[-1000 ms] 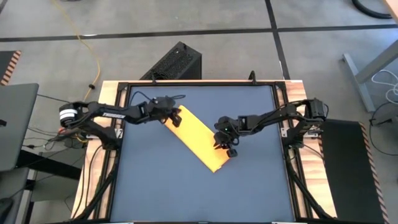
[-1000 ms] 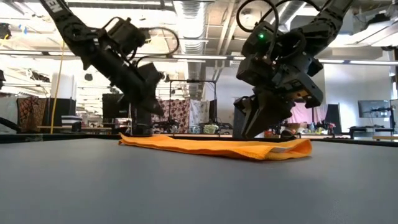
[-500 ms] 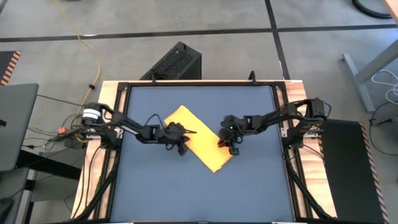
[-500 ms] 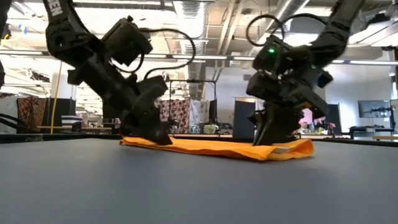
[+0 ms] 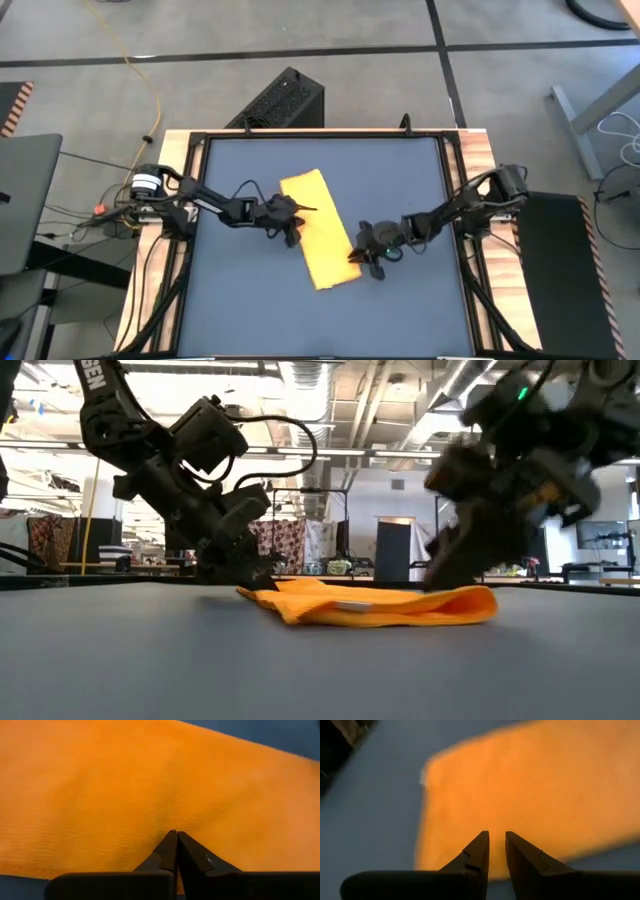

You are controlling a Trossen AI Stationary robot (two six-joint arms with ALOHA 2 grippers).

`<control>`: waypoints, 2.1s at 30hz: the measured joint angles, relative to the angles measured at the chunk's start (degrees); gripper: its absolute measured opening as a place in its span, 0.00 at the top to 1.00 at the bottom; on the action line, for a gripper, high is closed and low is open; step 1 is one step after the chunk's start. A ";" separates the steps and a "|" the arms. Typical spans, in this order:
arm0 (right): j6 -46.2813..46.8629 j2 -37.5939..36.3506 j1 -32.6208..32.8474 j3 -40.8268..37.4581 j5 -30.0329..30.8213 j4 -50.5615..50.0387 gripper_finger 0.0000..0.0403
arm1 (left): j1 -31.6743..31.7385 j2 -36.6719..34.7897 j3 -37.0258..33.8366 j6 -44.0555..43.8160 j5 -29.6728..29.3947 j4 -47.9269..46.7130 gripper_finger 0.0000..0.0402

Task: Roll towel into tight, uniform cylinder
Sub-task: Roll the orange microfiber towel

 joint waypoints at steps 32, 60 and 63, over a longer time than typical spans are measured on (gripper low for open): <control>-21.27 -0.07 5.91 12.26 2.94 -20.42 0.77 | -25.11 8.27 10.09 5.87 1.38 11.67 1.00; -21.45 -0.09 7.50 12.27 4.91 -23.55 0.77 | -16.25 12.68 25.90 5.67 17.95 -25.29 1.00; -21.81 -0.09 7.52 12.27 4.73 -23.63 0.77 | -19.16 12.75 25.81 3.48 24.19 -25.98 1.00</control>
